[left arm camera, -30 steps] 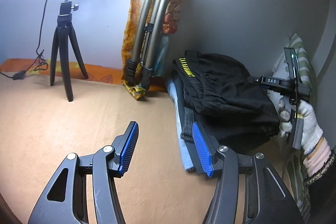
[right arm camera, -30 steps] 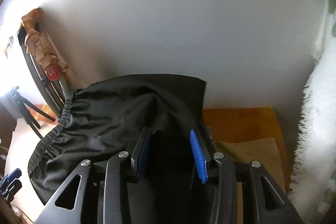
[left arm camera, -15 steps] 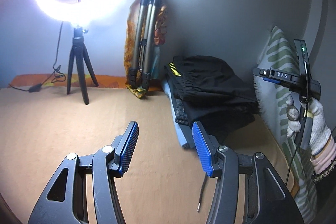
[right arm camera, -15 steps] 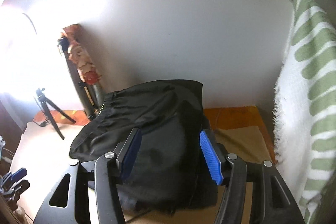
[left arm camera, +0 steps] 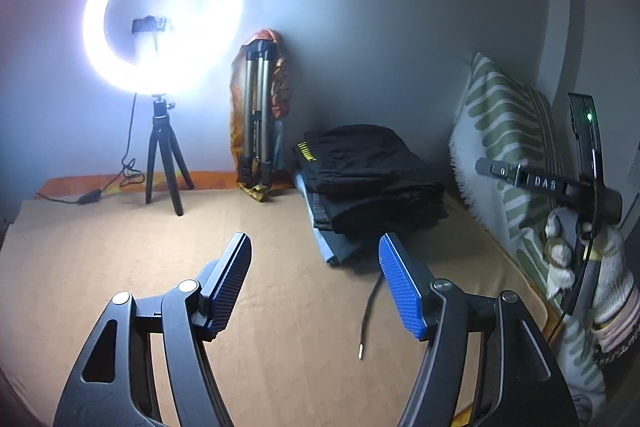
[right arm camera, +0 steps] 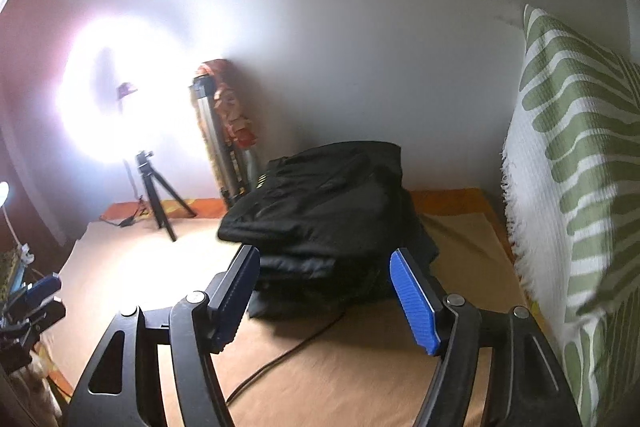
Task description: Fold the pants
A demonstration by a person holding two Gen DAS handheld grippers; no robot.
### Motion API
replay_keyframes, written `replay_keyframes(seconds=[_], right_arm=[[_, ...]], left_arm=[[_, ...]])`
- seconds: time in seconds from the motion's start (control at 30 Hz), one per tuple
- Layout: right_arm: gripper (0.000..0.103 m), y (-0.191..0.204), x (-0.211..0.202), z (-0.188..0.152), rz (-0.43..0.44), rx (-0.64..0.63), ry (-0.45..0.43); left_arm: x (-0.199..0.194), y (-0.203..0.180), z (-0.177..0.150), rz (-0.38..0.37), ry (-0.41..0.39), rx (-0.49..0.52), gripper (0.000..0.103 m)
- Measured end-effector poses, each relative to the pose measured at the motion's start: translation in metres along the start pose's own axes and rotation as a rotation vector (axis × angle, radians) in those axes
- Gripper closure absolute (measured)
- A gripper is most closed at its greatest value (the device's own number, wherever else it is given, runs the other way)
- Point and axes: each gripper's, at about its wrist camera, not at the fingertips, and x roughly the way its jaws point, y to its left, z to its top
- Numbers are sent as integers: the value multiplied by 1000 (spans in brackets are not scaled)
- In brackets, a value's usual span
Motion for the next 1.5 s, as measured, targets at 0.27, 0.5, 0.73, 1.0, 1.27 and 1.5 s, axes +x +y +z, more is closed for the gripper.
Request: replay_keyframes(seconds=[0.27,0.5,0.73,1.0,1.27,1.5], right_arm=[[31,29,-32,-52,-14,-16,-10],[17,43,-40,-86,-66,-11,-28],[15,57,-38,-104,-95,-3,-9],[0,79,-48,-120,-122,13,-49],[0,91,-54,-121,-128,30,-104],[0,91,-44,-125,-126,39,-86]], left_arm=[[-14,2,-21,10,-1,25,35],[-16,10,-37,31,20,17,30],[-13,17,-47,64,26,6,27],[-16,21,-58,95,24,25,22],[-15,30,-68,133,53,22,20],[-17,36,-72,151,58,10,20]])
